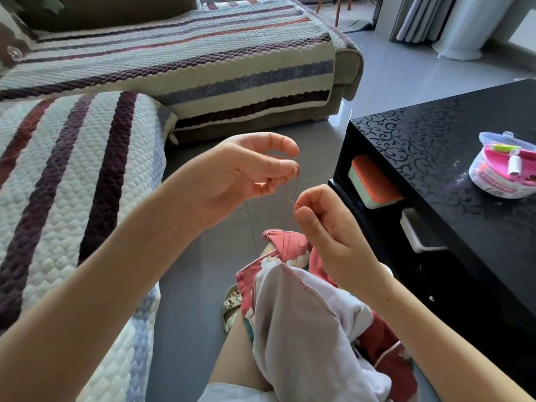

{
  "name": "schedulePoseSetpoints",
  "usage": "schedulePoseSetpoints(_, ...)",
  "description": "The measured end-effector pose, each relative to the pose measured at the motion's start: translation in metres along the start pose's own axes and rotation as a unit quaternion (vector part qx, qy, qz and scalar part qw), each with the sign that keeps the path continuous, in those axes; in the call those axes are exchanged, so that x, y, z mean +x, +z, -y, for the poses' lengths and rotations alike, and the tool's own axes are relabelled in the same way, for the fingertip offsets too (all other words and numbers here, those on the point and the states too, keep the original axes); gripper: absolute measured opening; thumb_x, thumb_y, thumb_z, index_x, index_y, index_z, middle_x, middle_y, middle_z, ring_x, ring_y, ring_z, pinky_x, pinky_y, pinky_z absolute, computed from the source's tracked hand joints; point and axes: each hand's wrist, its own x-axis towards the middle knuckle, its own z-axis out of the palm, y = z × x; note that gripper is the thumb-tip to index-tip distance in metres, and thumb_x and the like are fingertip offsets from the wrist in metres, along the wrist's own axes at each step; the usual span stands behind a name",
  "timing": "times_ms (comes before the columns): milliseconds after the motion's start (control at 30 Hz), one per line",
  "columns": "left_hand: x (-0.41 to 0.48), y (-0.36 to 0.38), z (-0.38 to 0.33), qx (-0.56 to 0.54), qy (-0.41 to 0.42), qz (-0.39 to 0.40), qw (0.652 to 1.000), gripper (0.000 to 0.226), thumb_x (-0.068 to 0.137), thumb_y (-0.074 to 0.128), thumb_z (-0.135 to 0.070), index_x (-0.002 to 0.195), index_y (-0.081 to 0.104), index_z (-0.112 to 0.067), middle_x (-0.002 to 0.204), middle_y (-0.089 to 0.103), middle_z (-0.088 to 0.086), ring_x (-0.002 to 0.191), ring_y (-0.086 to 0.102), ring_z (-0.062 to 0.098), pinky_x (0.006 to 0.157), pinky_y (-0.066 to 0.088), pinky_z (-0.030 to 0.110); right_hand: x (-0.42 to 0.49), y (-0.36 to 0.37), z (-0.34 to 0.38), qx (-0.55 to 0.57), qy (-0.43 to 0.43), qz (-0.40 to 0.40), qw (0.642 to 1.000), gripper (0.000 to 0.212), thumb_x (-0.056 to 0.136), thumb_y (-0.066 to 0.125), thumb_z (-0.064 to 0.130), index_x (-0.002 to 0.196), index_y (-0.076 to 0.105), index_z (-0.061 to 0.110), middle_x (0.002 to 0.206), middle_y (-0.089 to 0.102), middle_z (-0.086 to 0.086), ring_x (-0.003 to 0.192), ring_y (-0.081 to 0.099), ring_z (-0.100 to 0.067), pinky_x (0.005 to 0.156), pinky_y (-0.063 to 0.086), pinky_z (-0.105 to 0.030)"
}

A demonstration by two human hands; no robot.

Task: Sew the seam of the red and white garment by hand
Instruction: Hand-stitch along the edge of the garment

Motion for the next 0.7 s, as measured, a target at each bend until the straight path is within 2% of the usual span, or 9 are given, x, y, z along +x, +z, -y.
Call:
schedulePoseSetpoints(67, 0.000, -0.001, 0.000, -0.001, -0.002, -0.001, 1.000, 0.021, 0.066, 0.062, -0.007, 0.085, 0.062, -0.016, 0.067, 0.060, -0.003, 0.063, 0.052, 0.008, 0.067, 0.040, 0.022, 0.000, 0.000, 0.000, 0.008, 0.003, -0.009, 1.000, 0.012, 0.096, 0.046, 0.026, 0.086, 0.047, 0.021, 0.068, 0.048, 0.013, 0.056, 0.041, 0.000, 0.054, 0.037, -0.014)
schedulePoseSetpoints(133, 0.000, -0.002, 0.000, -0.005, -0.002, 0.000, 1.000, 0.021, 0.066, 0.062, -0.007, 0.085, 0.063, -0.016, 0.068, 0.061, -0.003, 0.064, 0.051, 0.009, 0.068, 0.040, 0.022, 0.001, 0.000, 0.000, 0.003, 0.008, -0.021, 1.000, 0.010, 0.094, 0.044, 0.017, 0.085, 0.048, 0.020, 0.068, 0.045, 0.011, 0.058, 0.038, -0.001, 0.056, 0.036, -0.013)
schedulePoseSetpoints(300, 0.001, -0.004, 0.000, -0.006, 0.002, 0.009, 1.000, 0.021, 0.066, 0.062, -0.006, 0.085, 0.062, -0.016, 0.068, 0.061, -0.003, 0.063, 0.052, 0.008, 0.066, 0.041, 0.020, 0.004, 0.001, 0.003, 0.022, 0.013, -0.038, 0.999, 0.011, 0.092, 0.045, 0.014, 0.085, 0.049, 0.021, 0.070, 0.044, 0.007, 0.058, 0.038, -0.001, 0.057, 0.036, -0.012)
schedulePoseSetpoints(467, 0.003, -0.005, 0.002, -0.005, 0.002, 0.005, 1.000, 0.022, 0.066, 0.063, -0.007, 0.085, 0.062, -0.016, 0.068, 0.061, -0.003, 0.062, 0.051, 0.008, 0.067, 0.040, 0.022, 0.004, -0.001, 0.013, 0.066, -0.016, -0.008, 0.998, 0.004, 0.092, 0.050, 0.017, 0.088, 0.049, 0.017, 0.071, 0.045, 0.006, 0.060, 0.038, -0.003, 0.057, 0.036, -0.014)
schedulePoseSetpoints(567, 0.006, -0.006, 0.009, 0.002, -0.002, -0.007, 1.000, 0.021, 0.066, 0.064, -0.008, 0.085, 0.062, -0.016, 0.069, 0.063, -0.003, 0.064, 0.053, 0.008, 0.069, 0.038, 0.024, 0.002, -0.004, 0.023, 0.104, -0.053, 0.018, 0.993, 0.015, 0.094, 0.057, 0.019, 0.103, 0.044, 0.016, 0.063, 0.031, -0.007, 0.053, 0.028, -0.013, 0.049, 0.029, -0.017)
schedulePoseSetpoints(600, 0.007, -0.006, 0.012, 0.010, 0.000, -0.013, 1.000, 0.021, 0.066, 0.065, -0.009, 0.085, 0.062, -0.016, 0.070, 0.063, -0.003, 0.066, 0.053, 0.008, 0.069, 0.038, 0.025, 0.002, -0.006, 0.026, 0.103, -0.060, 0.023, 0.993, 0.019, 0.094, 0.053, 0.018, 0.110, 0.042, 0.018, 0.061, 0.026, -0.009, 0.051, 0.025, -0.013, 0.047, 0.027, -0.016)
schedulePoseSetpoints(633, 0.009, -0.006, 0.017, 0.023, 0.007, -0.024, 0.999, 0.021, 0.066, 0.067, -0.009, 0.085, 0.062, -0.016, 0.072, 0.063, -0.003, 0.068, 0.054, 0.009, 0.070, 0.039, 0.025, 0.002, -0.007, 0.027, 0.090, -0.065, 0.022, 0.994, 0.022, 0.093, 0.050, 0.017, 0.113, 0.042, 0.020, 0.060, 0.025, -0.010, 0.049, 0.024, -0.011, 0.046, 0.026, -0.014)
schedulePoseSetpoints(700, 0.010, -0.005, 0.028, 0.058, 0.037, -0.051, 0.996, 0.019, 0.066, 0.069, -0.011, 0.084, 0.062, -0.015, 0.075, 0.064, -0.001, 0.071, 0.057, 0.009, 0.071, 0.043, 0.022, 0.003, -0.012, 0.025, 0.043, -0.069, 0.005, 0.997, 0.009, 0.098, 0.048, 0.016, 0.106, 0.050, 0.018, 0.058, 0.034, 0.000, 0.049, 0.027, -0.009, 0.048, 0.027, -0.014)
